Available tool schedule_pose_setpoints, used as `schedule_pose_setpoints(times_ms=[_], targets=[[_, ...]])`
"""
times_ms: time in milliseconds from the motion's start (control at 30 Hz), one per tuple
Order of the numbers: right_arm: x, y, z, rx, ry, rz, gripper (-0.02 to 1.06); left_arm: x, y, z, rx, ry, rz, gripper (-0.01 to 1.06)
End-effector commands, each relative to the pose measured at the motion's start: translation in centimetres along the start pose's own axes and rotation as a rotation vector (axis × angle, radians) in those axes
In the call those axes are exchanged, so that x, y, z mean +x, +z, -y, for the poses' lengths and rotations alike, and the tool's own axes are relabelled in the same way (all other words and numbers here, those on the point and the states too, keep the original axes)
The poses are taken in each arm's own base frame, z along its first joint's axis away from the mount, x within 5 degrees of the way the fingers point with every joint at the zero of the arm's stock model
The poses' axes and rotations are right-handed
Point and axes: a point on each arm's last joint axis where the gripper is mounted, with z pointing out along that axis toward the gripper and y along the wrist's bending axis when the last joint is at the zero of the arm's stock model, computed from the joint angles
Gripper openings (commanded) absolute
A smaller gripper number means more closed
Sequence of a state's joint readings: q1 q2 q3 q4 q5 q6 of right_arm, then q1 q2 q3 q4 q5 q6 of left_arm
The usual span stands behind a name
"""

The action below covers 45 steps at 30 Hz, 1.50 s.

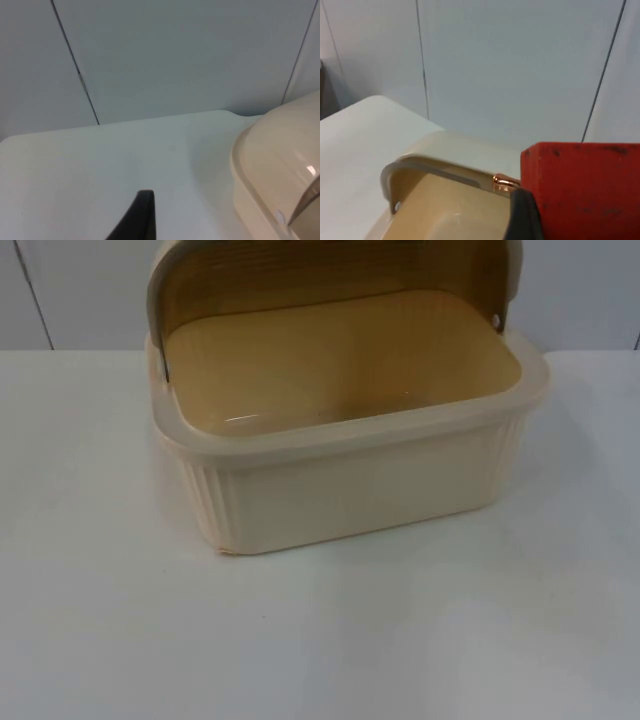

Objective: Open the box lid with the left hand, place the block into the box with the right hand, then close the box lid with the left hand.

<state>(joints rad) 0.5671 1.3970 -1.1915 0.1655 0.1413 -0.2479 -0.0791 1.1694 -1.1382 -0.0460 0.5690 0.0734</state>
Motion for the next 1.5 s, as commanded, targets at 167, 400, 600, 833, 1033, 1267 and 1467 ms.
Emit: schedule_pose_setpoints(times_ms=[167, 400, 600, 833, 1033, 1267, 1467], targets=[[2.4, 2.1, -0.1, 0.021, 0.015, 0.018, 0.0, -0.2, -0.1, 0.0, 0.0, 0.001, 0.011, 1.03], [7.1, 6.7, -0.4, 0.01, 0.016, -0.137, 0.0, -0.2, -0.1, 0.0, -0.002, 0.005, 0.009, 1.03], [10.0, 9.0, 0.1, 0.023, 0.022, -0.204, 0.0, -0.2, -0.1, 0.0, -0.002, 0.005, 0.007, 1.03], [13.0, 11.2, 1.5, 0.069, 0.033, -0.229, 0.0, -0.2, -0.1, 0.0, -0.002, 0.005, 0.007, 1.03], [14.2, 12.6, 1.5, 0.088, 0.027, -0.182, 0.0, -0.1, -0.1, 0.0, 0.0, 0.001, 0.005, 1.03], [15.2, 13.8, 1.6, 0.094, 0.025, -0.176, 0.0, -0.1, -0.1, 0.0, 0.0, 0.001, 0.005, 1.03], [14.7, 14.9, 1.7, 0.094, 0.023, -0.161, 0.0, -0.1, -0.1, 0.0, 0.0, 0.001, 0.005, 1.03]])
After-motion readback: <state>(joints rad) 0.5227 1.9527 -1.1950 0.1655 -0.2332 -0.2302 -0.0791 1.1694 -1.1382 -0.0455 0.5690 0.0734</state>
